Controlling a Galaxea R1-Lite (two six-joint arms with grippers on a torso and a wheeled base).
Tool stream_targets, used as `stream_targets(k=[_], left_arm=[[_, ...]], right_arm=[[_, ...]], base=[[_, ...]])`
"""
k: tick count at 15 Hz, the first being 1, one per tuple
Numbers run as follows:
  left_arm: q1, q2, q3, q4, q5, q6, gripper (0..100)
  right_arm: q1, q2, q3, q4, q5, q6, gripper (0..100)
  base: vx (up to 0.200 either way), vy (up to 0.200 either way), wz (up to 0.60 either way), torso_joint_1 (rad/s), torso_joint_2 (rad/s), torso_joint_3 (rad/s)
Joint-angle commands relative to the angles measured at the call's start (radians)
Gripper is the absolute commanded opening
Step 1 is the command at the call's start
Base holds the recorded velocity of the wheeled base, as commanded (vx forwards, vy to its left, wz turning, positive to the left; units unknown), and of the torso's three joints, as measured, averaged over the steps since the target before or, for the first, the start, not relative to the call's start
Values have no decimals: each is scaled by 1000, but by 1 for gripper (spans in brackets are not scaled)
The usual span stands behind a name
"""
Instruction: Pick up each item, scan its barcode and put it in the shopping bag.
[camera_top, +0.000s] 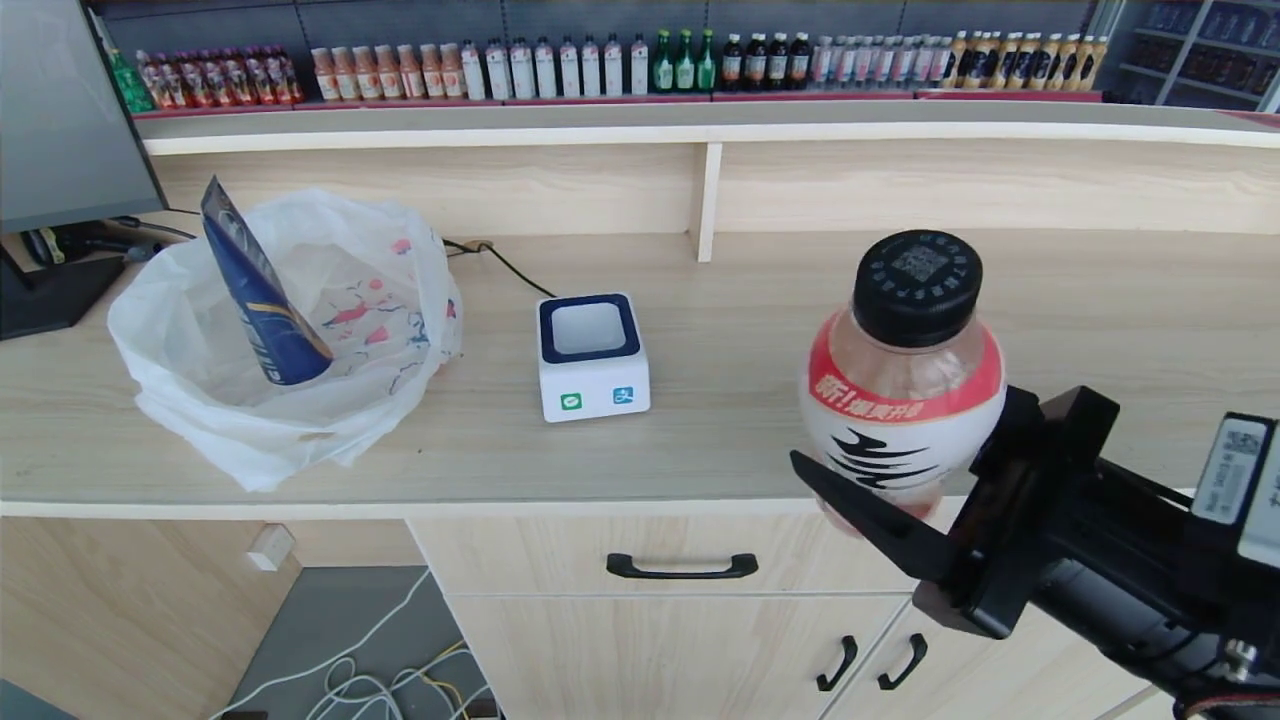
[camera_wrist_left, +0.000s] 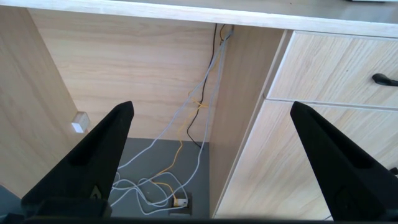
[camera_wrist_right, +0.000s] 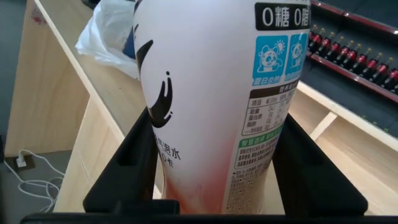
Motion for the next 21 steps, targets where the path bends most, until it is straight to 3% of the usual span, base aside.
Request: stream_targets(k=[1,3,5,13,18,21], left_arm=[[0,0,0,0,0,0,100],[0,0,0,0,0,0,100],[0,0,0,0,0,0,100],[0,0,0,0,0,0,100],[0,0,0,0,0,0,100],[0,0,0,0,0,0,100]], right_arm=[[25,26,-8,-2,0,-58,0],[39,22,-10,-2,1,-116,0],[107,14,-4,-2,1,-276,0],[119,68,-19,-2,66,-553,0],[225,57,-5,-2,75,-817,0],[248,48,-33,-2,144,-942,0]], base=[[0,0,0,0,0,0],[0,0,0,0,0,0],[0,0,0,0,0,0],[0,0,0,0,0,0],[0,0,0,0,0,0],[0,0,0,0,0,0]])
